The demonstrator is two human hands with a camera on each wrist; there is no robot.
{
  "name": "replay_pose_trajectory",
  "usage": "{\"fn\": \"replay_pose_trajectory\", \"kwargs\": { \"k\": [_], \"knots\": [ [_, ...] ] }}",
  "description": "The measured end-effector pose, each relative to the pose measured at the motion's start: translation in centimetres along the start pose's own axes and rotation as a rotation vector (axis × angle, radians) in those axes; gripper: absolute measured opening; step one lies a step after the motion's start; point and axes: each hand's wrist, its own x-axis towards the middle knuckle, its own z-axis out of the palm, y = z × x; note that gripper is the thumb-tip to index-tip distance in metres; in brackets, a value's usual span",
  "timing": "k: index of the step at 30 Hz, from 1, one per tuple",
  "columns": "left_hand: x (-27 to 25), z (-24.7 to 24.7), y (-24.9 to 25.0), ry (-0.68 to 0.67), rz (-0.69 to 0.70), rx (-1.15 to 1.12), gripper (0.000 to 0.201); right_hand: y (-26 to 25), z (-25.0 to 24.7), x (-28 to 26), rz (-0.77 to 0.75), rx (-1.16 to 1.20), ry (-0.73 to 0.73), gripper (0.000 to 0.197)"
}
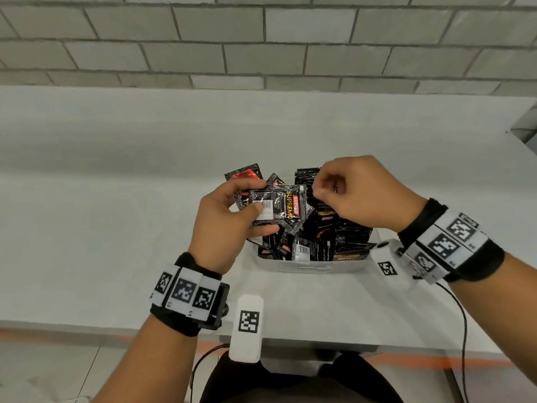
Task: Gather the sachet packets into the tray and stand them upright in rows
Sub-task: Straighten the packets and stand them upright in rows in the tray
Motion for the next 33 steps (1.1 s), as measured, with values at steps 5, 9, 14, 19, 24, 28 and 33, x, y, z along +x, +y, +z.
{"fn": "replay_pose_trajectory", "kwargs": {
  "k": [5,9,14,19,24,28,33],
  "knots": [
    [-0.1,1.1,0.0,-0.035,-0.051,-0.152,0.026,-2.5,-0.6,-1.2,0.089,0.302,-0.073,0.032],
    [-0.2,1.7,-0.2,-0.061,-0.105,-0.215,0.031,-2.1,-0.2,-1.6,0.173,0.548,-0.078,0.033],
    [-0.6,2.3,-0.6,-0.155,-0.136,-0.223,0.039,-2.2,0.4,-2.0,0.228,0.807,-0.06,0.021],
    [-0.6,1.8,-0.5,-0.137,-0.071,-0.148,0.047,-1.9,-0.4,-1.9,0.114,0.58,0.243,0.012],
    [-0.6,1.2,-0.2,-0.244,-0.074,-0.03,0.026,-1.5,-1.0,-2.2,-0.008,0.666,0.205,0.02],
    [-0.9,1.5,0.3,-0.222,-0.096,-0.023,0.036,-1.4,-0.5,-2.7,-0.082,0.774,0.015,0.029],
    [0.4,-1.3,1.5,-0.091,-0.015,0.312,0.052,-0.4,-1.4,-2.5,-0.002,0.617,0.134,0.035]
  ]
}}
